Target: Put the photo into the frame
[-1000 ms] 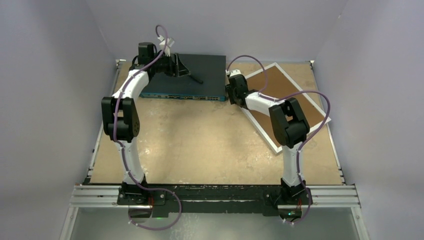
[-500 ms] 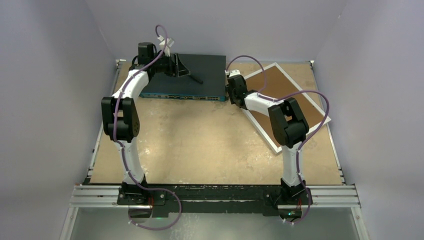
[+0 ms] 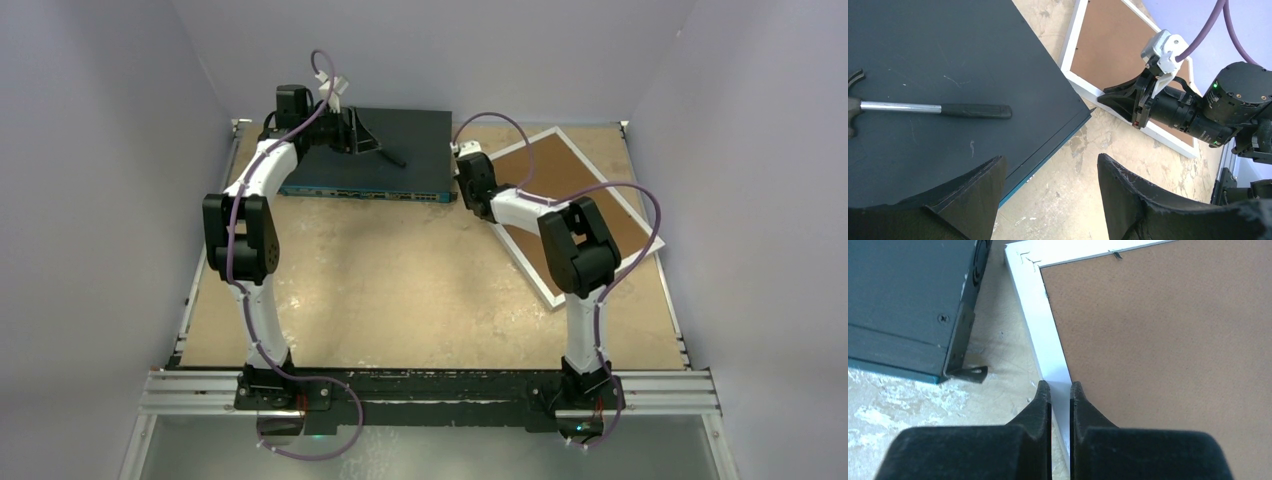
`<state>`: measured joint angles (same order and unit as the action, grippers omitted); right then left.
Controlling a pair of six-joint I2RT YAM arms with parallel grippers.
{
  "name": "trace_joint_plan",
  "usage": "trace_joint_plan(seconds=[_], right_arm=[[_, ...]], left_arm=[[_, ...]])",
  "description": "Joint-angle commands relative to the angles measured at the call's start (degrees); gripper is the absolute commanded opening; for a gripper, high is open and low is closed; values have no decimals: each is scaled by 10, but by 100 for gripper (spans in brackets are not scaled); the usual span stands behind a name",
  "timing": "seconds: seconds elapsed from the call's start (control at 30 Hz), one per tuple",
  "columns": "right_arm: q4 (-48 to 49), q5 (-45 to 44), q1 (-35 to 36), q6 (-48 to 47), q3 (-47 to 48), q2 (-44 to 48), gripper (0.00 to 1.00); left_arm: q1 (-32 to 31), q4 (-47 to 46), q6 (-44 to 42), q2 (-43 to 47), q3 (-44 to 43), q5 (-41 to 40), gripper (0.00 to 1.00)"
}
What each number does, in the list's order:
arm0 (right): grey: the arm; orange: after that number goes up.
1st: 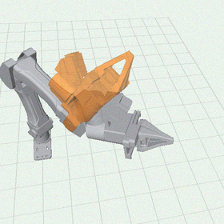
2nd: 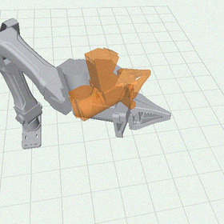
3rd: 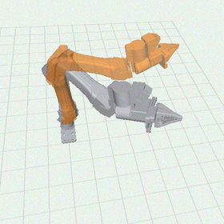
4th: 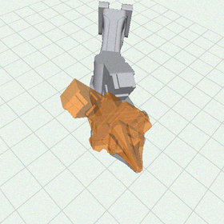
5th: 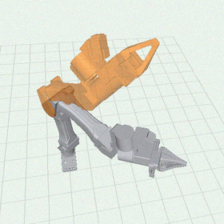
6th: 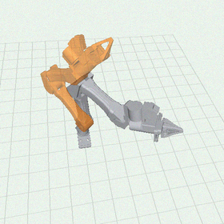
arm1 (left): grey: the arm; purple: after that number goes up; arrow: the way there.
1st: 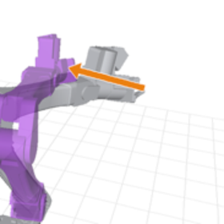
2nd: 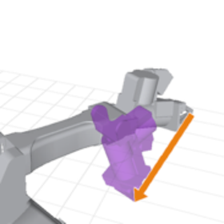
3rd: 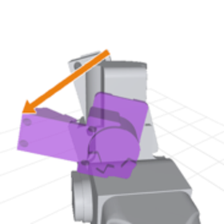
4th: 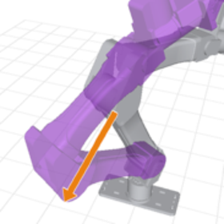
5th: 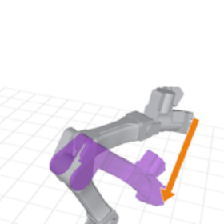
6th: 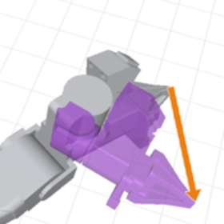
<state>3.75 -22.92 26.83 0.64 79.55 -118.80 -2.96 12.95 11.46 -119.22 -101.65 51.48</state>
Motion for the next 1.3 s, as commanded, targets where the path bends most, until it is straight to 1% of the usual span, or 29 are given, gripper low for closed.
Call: trace_joint_plan(seconds=[0.0, 0.13, 0.27, 0.47, 0.6, 0.8, 1.0, 1.1, 1.17, 1.23, 1.27], right_arm=[[-29, -25, -6, 35, -61, 44, 0], [-44, -13, -6, 47, -95, 71, 0], [-74, 22, -4, 55, -127, 92, 0], [-110, 103, 17, 21, -164, 138, 0], [-147, 153, 35, 14, -167, 153, 0], [-184, 170, 66, 8, -164, 154, 0], [-203, 195, 92, -2, -172, 173, 1], [-199, 225, 116, -4, -170, 182, 0], [-208, 237, 137, -22, -164, 178, 0], [-223, 244, 154, -26, -158, 172, 3], [-229, 238, 160, -24, -156, 170, 10]], left_arm=[[6, -22, 10, 22, -2, 19, 66], [5, -28, 11, 20, 4, 21, 66], [3, -28, 4, 24, 16, 22, 66], [-25, -27, -23, 22, 32, 9, 67], [-65, -28, -34, 7, 25, -15, 68], [-103, -39, -29, -33, -12, -41, 68], [-114, -50, -20, -46, -14, -49, 68], [-113, -50, -21, -44, -8, -55, 68], [-111, -47, -24, -39, -3, -58, 68], [-109, -45, -31, -33, 3, -59, 68], [-109, -44, -33, -30, 7, -59, 68]])
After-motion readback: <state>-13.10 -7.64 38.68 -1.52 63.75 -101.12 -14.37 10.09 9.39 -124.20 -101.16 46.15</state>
